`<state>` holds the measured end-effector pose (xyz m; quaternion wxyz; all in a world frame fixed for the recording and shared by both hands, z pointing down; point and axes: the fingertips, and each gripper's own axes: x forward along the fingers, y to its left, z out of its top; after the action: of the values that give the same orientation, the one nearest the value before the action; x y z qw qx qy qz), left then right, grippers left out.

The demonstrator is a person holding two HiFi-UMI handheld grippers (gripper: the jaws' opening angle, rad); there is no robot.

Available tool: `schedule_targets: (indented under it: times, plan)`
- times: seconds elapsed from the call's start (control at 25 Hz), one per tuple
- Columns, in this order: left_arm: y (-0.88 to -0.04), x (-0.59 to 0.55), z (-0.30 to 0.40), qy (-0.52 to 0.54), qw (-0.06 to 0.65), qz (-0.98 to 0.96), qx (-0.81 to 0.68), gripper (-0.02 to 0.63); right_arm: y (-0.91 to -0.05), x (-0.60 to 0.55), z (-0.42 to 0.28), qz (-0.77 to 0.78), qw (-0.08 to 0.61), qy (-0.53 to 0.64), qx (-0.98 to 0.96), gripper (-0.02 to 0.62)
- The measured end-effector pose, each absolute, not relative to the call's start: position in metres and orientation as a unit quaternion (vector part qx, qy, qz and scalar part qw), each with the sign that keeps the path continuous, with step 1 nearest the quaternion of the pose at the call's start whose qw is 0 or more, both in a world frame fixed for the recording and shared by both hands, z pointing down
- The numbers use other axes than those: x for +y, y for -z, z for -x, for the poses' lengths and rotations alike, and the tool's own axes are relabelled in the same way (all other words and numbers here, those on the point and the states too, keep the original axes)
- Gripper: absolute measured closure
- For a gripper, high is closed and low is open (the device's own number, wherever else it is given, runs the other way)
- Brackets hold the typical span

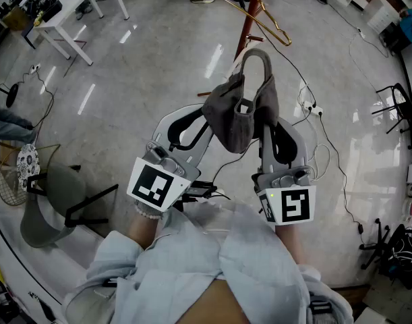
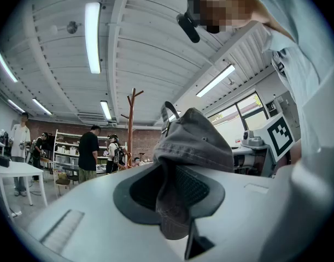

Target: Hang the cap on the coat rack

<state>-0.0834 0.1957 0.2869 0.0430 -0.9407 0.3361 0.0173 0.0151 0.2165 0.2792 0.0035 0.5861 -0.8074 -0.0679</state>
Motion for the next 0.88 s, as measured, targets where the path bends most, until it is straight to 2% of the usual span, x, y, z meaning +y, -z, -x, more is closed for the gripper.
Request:
schedule_targets:
  times: [0.88]
  plan:
    - [-0.285,0.201,0.061,-0.015,0.047,0.935,0.352,0.532,-0.279,0.218,-0.038,-0.569,-0.006,0.061,-0.820,0.578]
